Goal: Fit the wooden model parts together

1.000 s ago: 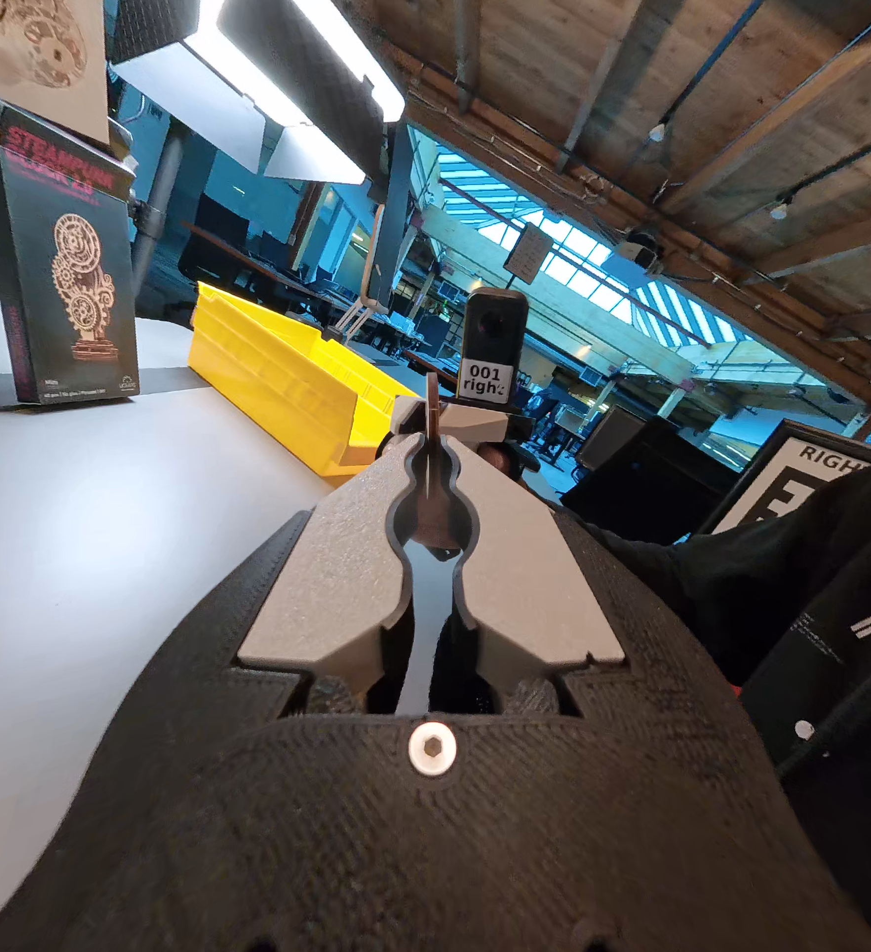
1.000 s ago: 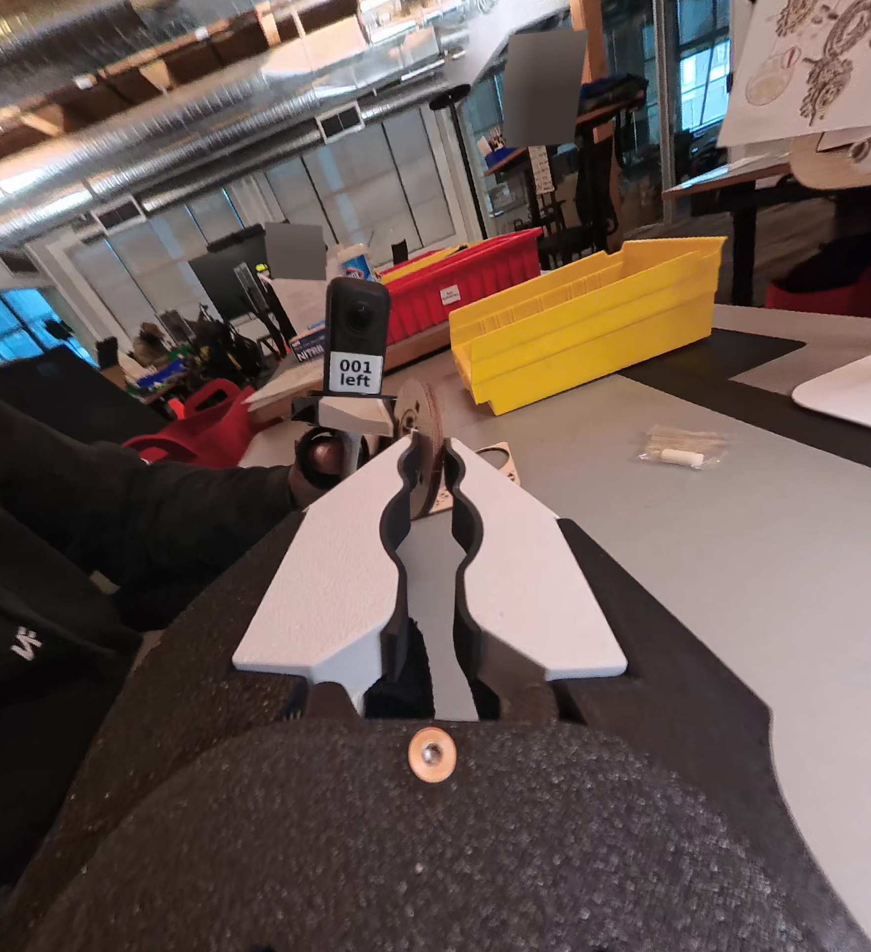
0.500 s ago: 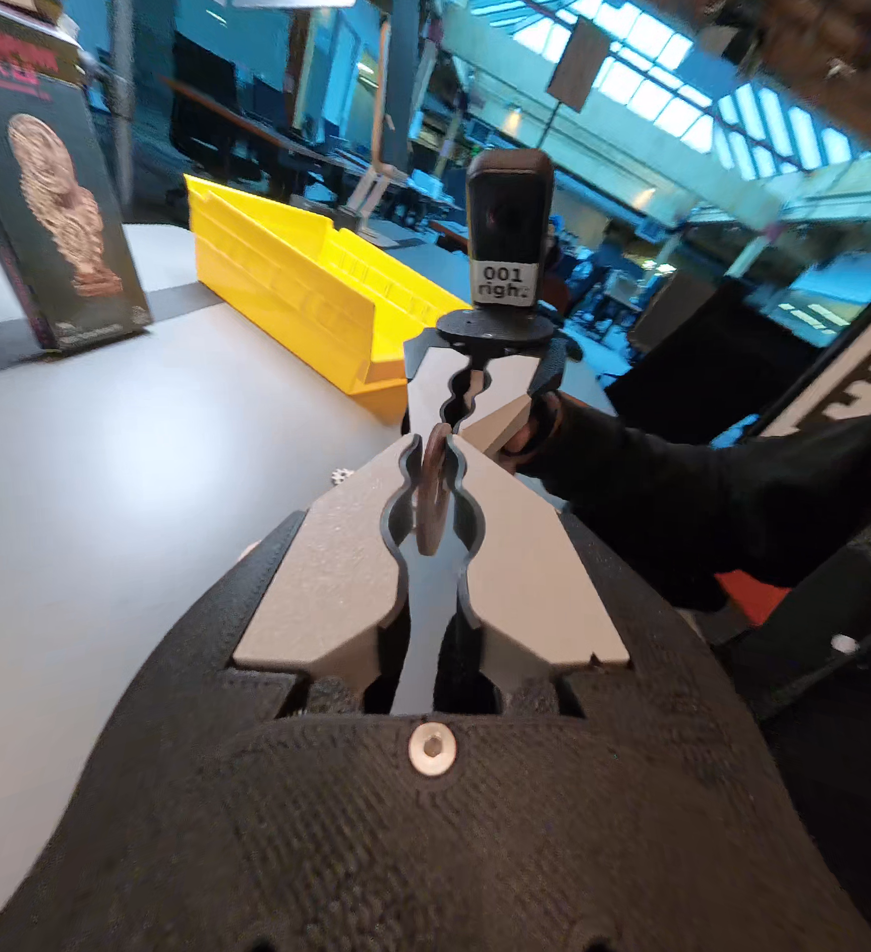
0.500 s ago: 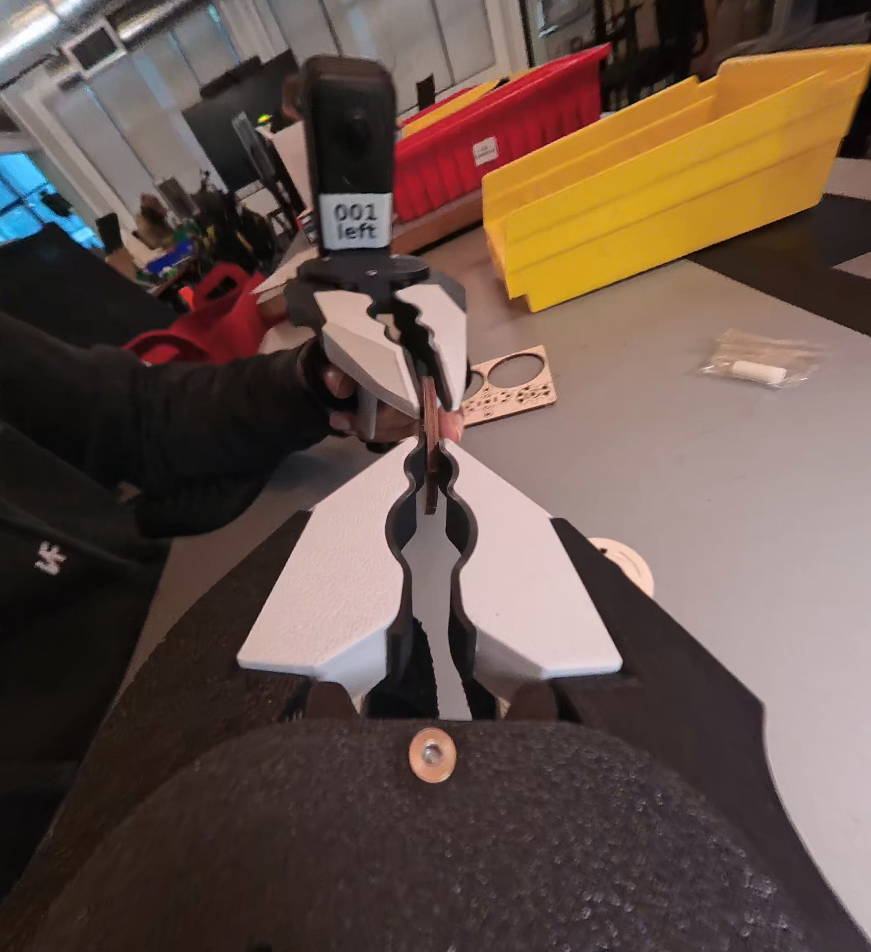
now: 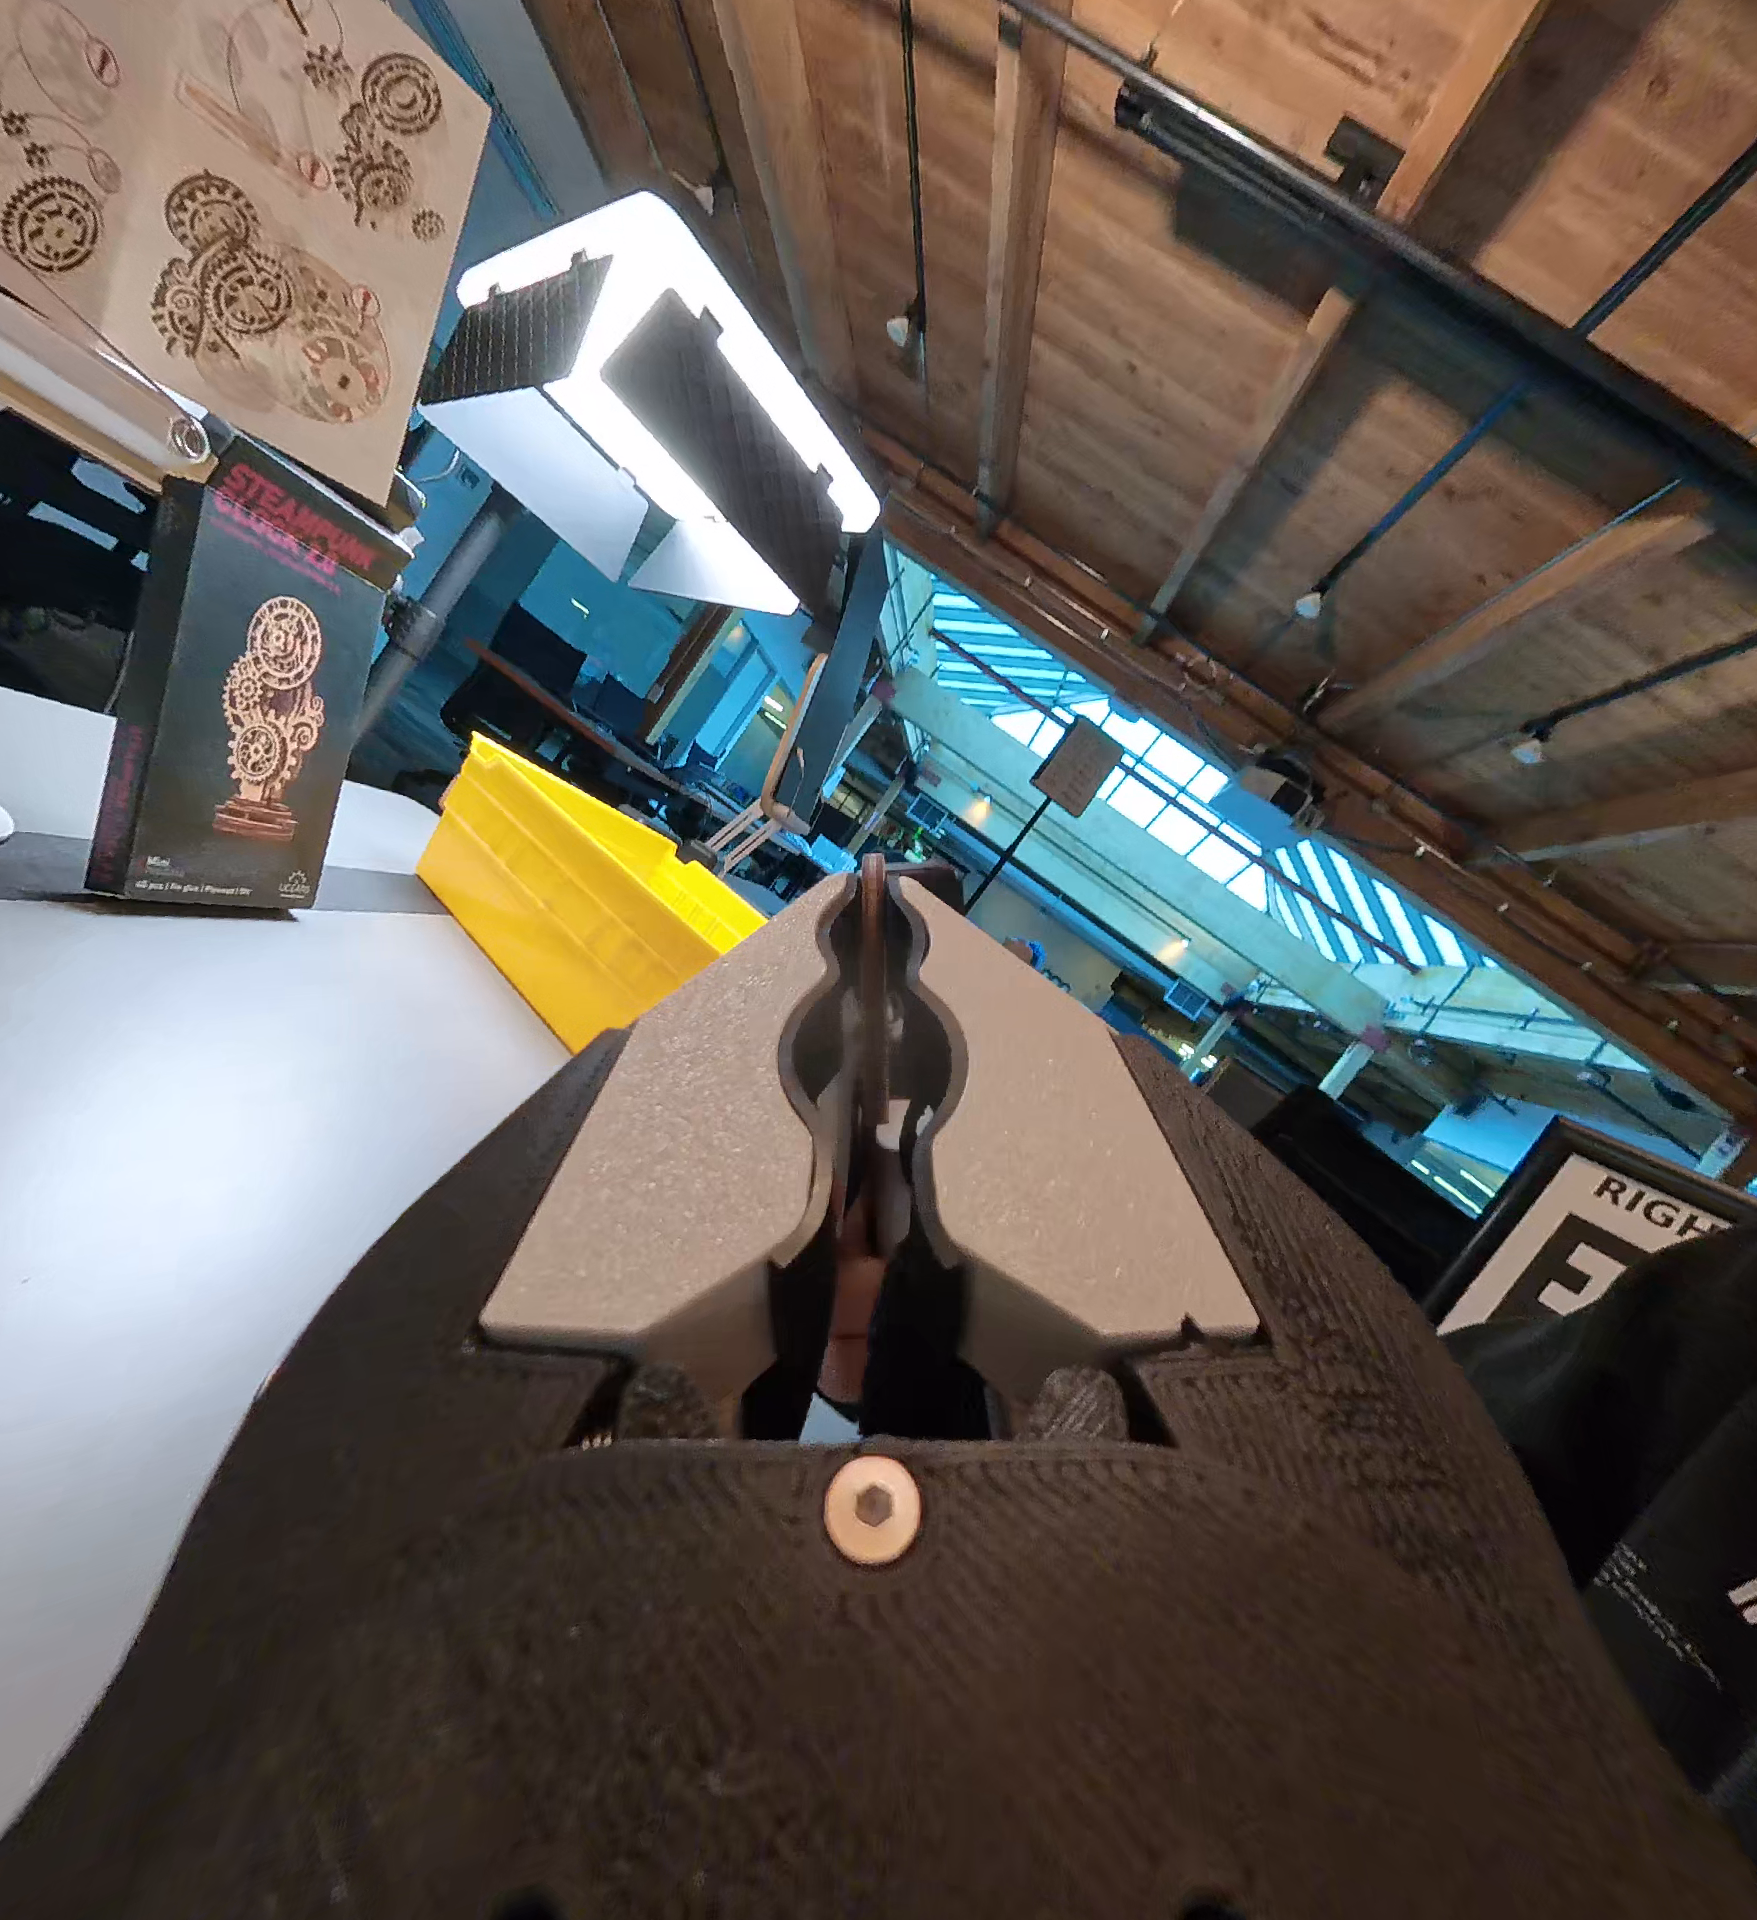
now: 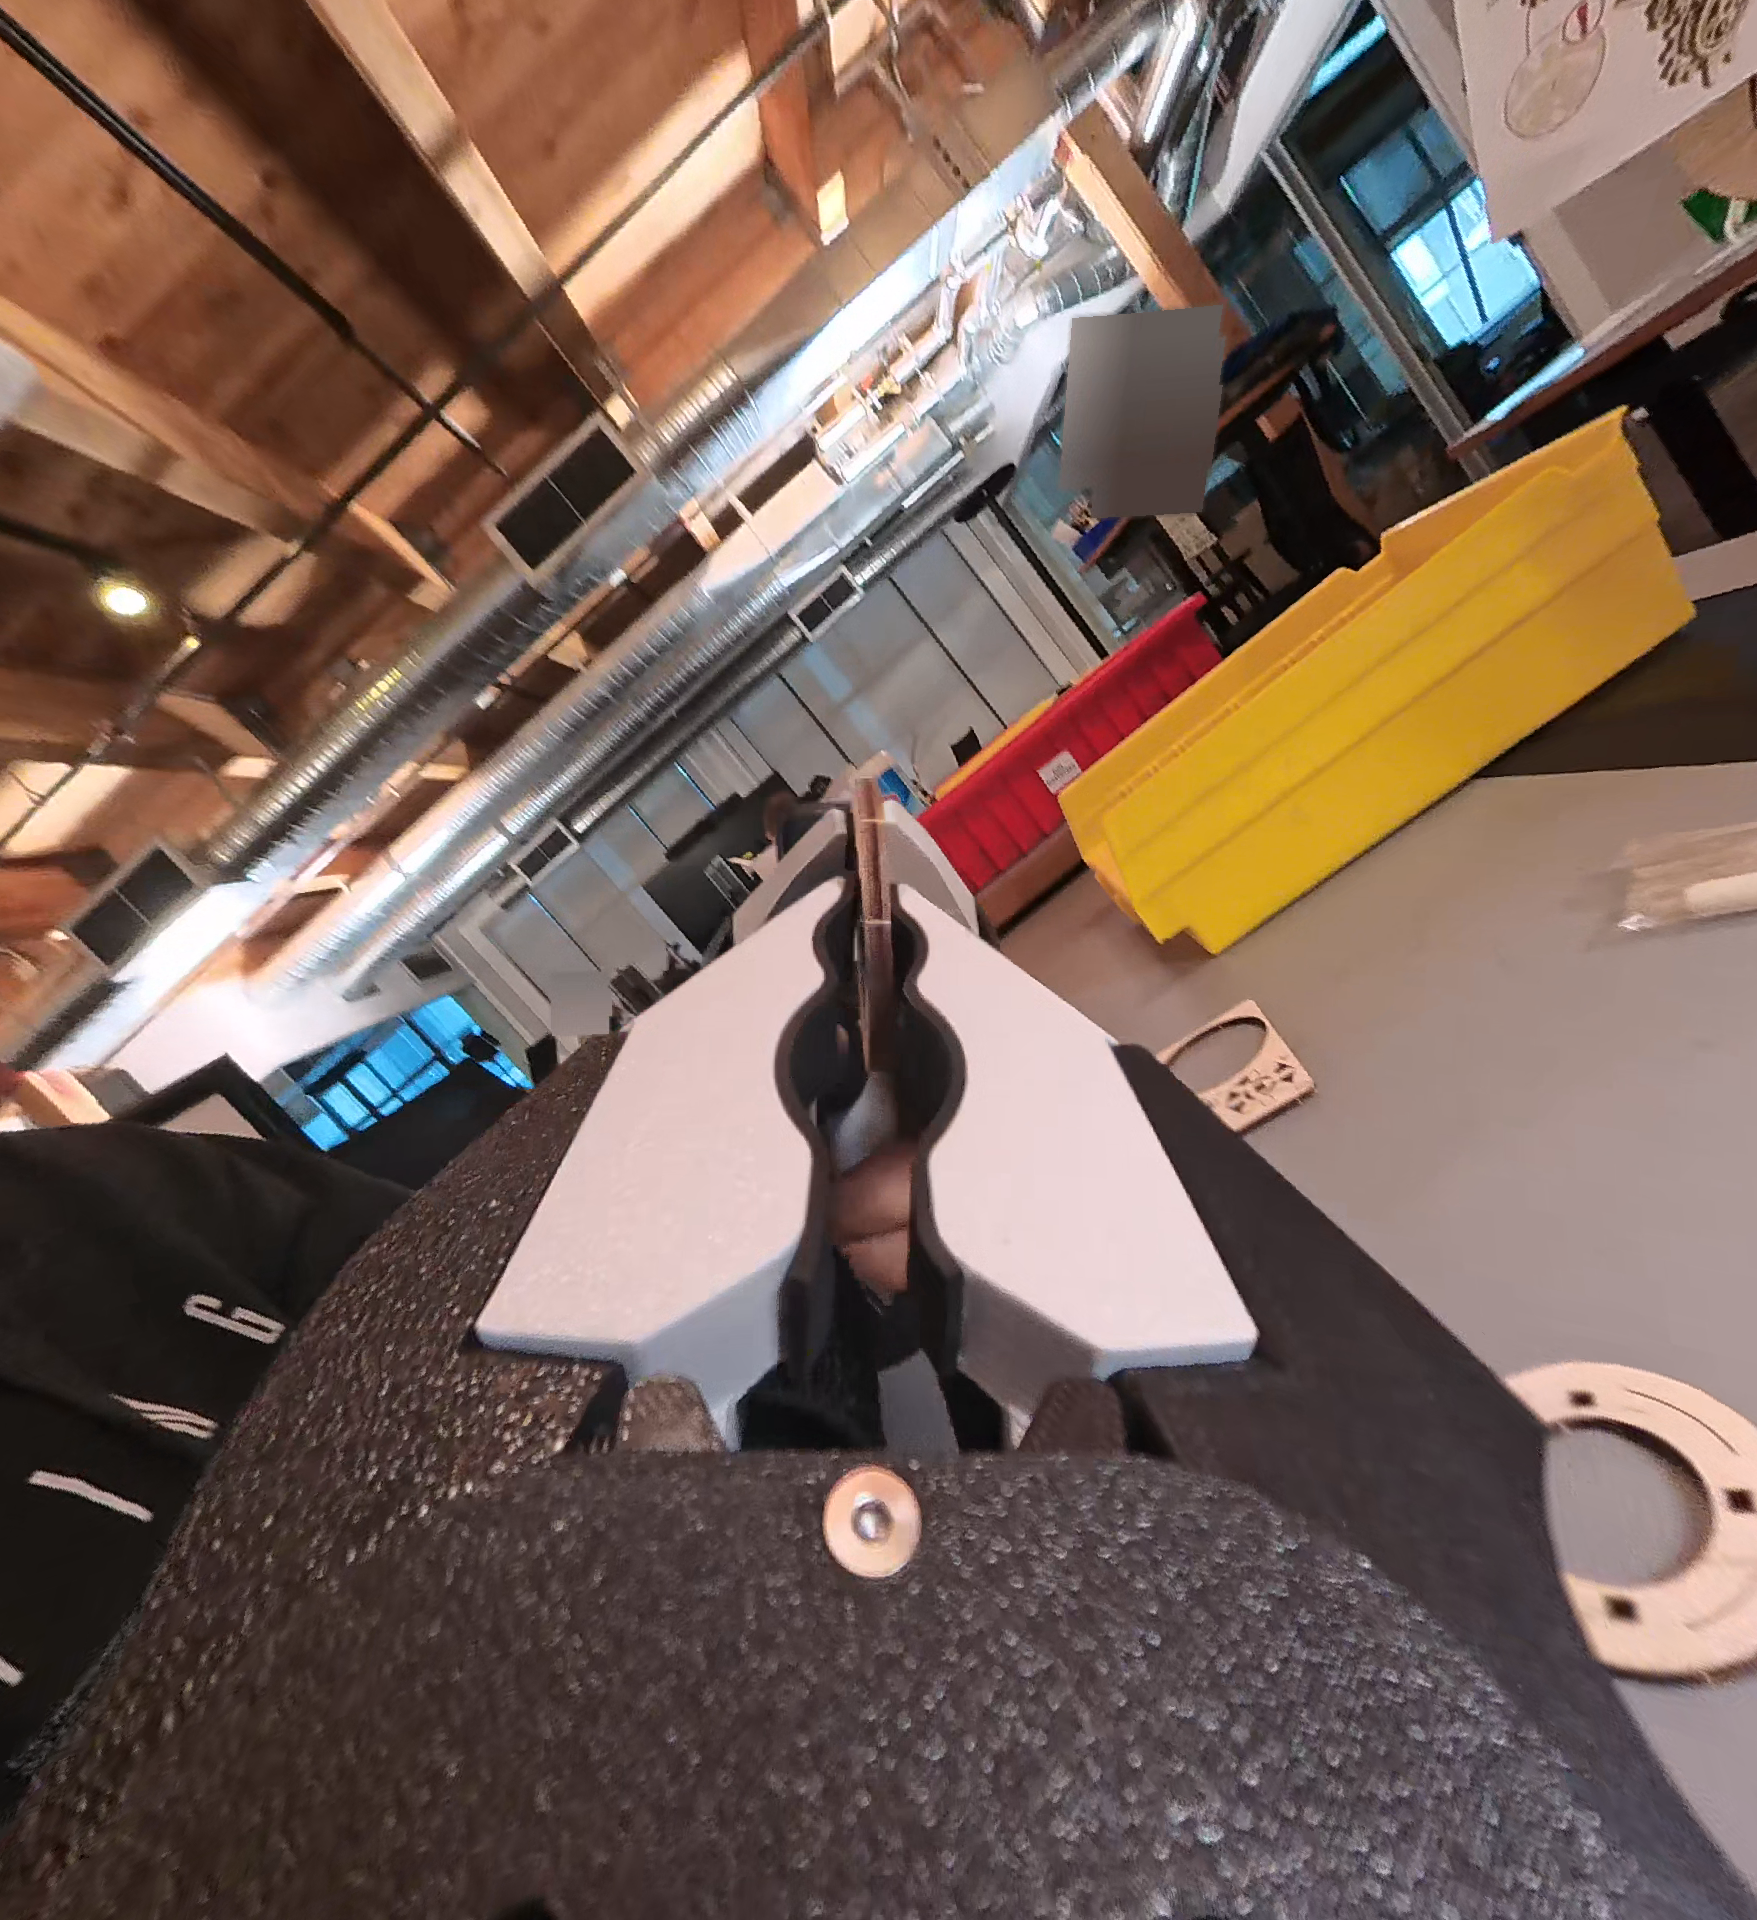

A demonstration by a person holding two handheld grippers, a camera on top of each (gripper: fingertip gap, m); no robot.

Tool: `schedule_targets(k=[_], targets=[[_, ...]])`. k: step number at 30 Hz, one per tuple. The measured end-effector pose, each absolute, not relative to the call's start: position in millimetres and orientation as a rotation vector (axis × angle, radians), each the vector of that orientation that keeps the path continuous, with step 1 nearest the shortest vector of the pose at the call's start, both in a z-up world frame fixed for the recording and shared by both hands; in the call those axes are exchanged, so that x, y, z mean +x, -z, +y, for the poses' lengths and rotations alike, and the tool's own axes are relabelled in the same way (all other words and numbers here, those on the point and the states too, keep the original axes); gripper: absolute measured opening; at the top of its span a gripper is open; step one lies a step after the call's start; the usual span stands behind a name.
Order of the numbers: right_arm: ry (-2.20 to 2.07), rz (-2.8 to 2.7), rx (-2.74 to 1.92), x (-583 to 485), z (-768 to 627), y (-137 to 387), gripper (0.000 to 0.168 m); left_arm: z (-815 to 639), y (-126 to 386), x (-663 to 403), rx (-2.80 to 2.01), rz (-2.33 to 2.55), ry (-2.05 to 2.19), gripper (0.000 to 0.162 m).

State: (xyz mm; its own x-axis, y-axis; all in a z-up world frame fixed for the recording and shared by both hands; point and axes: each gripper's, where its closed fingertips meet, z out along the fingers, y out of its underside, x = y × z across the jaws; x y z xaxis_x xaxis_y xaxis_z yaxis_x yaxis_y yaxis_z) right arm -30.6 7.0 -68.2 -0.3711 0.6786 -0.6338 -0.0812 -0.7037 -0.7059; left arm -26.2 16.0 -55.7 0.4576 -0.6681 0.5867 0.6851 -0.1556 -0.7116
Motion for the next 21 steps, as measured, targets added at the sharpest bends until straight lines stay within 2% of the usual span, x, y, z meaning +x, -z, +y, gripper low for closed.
schedule_targets(k=[2, 7, 21], targets=[[-2.162, -0.774, -1.353, -28.8, 6.5, 63.9, 0.006, 15.5, 54.3, -26.2, -1.244, -0.031, 1.185, 0.002], [-2.13, -0.75, -1.357, -28.4, 9.3, 63.2, 0.001, 15.3, 54.5, -22.9, -1.246, -0.033, 1.181, 0.002], [-1.906, -0.85, -1.401, -27.6, 10.1, 64.6, 0.001, 11.8, 51.2, -19.6, -1.27, 0.048, 1.035, 0.002]])
